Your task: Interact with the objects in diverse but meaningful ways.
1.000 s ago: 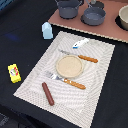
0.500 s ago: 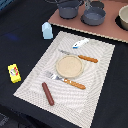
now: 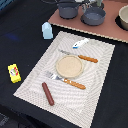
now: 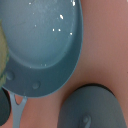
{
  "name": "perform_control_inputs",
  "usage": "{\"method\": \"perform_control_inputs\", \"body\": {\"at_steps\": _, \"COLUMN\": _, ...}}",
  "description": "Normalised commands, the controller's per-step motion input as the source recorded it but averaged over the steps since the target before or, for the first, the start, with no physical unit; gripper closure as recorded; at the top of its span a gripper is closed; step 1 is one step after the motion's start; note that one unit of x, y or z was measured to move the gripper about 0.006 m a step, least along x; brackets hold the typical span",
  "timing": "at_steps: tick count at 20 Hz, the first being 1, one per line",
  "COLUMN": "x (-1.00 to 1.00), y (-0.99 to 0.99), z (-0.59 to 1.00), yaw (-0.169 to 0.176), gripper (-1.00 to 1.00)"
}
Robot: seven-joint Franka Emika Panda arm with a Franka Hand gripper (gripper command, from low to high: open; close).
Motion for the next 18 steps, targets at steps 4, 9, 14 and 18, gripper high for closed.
{"method": "perform_control_inputs", "body": {"at_steps": 4, "x": -0.29, "y": 0.08, "z": -0.46, "yaw": 0.000, "gripper": -1.00}}
{"method": "perform_control_inputs", "body": {"at_steps": 9, "x": -0.32, "y": 0.08, "z": -0.44, "yaw": 0.000, "gripper": -1.00}}
{"method": "perform_control_inputs", "body": {"at_steps": 14, "x": -0.58, "y": 0.14, "z": -0.41, "yaw": 0.019, "gripper": -1.00}}
{"method": "perform_control_inputs", "body": {"at_steps": 18, "x": -0.51, "y": 0.13, "z": -0.35, "yaw": 0.013, "gripper": -1.00}}
